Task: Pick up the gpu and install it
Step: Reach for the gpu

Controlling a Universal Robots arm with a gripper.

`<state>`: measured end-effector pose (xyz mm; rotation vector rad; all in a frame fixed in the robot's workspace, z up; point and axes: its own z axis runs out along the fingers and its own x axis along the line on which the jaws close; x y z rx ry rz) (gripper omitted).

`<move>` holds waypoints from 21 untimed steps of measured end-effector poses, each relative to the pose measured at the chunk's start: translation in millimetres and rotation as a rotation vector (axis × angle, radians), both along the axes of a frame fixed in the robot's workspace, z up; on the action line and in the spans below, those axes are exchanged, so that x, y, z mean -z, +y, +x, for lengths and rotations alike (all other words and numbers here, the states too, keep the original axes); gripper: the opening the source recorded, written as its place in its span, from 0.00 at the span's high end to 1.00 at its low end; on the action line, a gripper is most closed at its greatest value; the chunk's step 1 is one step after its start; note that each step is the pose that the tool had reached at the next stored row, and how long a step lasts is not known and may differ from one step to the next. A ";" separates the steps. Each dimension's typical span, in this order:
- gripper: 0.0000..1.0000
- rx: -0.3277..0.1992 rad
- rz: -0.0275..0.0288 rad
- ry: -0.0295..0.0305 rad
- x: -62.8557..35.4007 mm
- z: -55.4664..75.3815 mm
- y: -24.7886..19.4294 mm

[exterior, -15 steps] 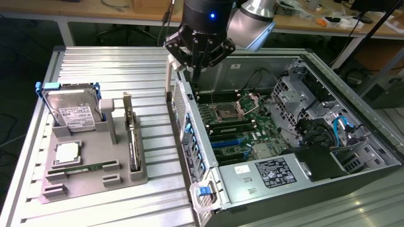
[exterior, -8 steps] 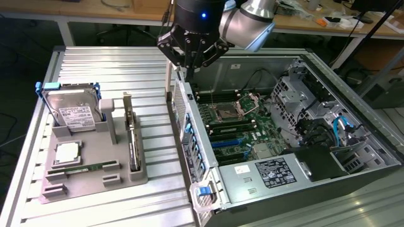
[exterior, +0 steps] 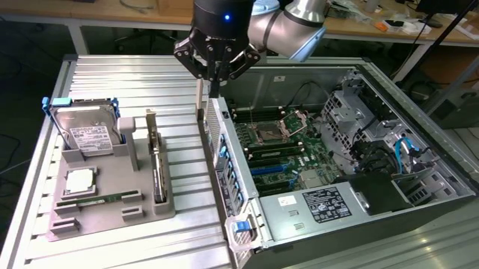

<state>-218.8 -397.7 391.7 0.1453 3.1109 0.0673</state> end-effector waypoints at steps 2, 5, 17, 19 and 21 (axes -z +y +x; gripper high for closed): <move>0.89 0.000 0.0000 0.0000 0.0 -3.4 0.1; 0.89 0.000 0.0000 0.0000 0.1 -9.4 0.2; 0.89 0.000 0.0000 0.0000 0.3 -31.4 0.6; 0.89 0.000 0.0000 0.0000 0.4 -34.4 0.7; 0.89 0.000 0.0000 0.0001 0.4 -37.6 0.7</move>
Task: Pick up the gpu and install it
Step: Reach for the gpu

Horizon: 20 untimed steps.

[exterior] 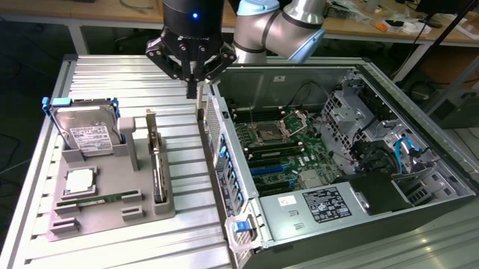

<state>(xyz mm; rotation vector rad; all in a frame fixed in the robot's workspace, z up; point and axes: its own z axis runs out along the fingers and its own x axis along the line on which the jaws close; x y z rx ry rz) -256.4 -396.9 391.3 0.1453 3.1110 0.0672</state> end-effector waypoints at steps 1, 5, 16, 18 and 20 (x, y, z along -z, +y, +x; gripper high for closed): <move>0.89 0.000 0.0000 0.0000 0.0 -1.9 0.0; 0.89 0.000 0.0000 -0.0001 0.1 -8.7 0.1; 0.89 0.000 0.0001 -0.0001 0.2 -26.0 0.2; 0.89 0.000 0.0000 -0.0001 0.2 -29.4 0.3; 0.89 0.000 0.0000 0.0000 0.2 -33.8 0.4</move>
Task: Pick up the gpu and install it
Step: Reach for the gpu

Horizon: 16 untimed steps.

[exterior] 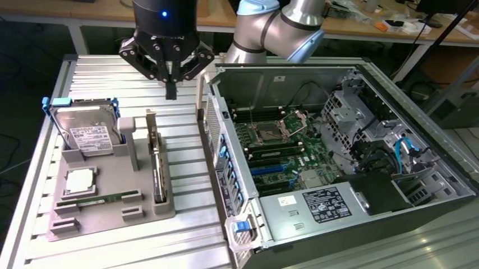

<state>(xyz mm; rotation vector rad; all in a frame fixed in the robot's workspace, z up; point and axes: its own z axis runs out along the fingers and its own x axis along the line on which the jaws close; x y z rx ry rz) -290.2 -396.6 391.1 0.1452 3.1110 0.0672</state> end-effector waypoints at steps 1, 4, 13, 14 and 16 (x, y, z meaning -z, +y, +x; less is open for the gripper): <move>0.89 0.000 0.0000 0.0000 0.0 -1.4 0.0; 0.89 0.000 0.0000 -0.0001 0.0 -7.5 0.2; 0.89 0.000 0.0000 0.0000 0.2 -31.7 2.7; 0.89 0.000 0.0000 0.0000 0.2 -35.4 2.9; 0.89 0.000 0.0000 0.0000 0.2 -42.1 3.5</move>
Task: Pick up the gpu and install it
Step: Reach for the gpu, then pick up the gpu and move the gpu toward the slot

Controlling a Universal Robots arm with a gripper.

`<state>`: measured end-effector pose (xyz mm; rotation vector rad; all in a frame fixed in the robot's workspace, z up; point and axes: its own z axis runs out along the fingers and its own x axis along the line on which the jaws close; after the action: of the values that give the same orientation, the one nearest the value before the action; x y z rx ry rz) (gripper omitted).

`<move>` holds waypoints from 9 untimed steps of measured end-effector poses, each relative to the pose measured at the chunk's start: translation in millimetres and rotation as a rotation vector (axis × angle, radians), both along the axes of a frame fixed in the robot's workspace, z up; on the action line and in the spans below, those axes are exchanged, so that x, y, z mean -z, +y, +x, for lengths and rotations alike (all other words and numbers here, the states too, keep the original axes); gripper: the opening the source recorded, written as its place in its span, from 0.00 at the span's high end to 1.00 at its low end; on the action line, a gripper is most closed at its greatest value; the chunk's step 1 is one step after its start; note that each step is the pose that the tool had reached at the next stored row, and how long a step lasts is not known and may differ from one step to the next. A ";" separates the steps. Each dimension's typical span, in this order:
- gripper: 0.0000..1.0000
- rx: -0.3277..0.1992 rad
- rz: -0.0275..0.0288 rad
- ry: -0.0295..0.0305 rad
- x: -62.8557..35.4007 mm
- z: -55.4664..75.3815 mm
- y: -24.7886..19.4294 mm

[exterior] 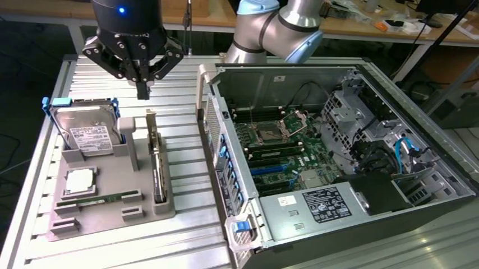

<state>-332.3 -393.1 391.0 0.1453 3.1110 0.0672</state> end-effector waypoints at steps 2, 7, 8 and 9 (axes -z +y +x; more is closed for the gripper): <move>0.89 0.000 0.0000 -0.0001 0.0 -0.3 0.0; 0.89 0.000 0.0000 0.0000 0.0 -0.5 0.0; 0.89 0.000 0.0001 -0.0001 0.0 -0.5 0.0; 0.89 0.000 0.0000 0.0000 0.0 -0.5 0.0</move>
<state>-332.8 -393.1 391.0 0.1448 3.1110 0.0673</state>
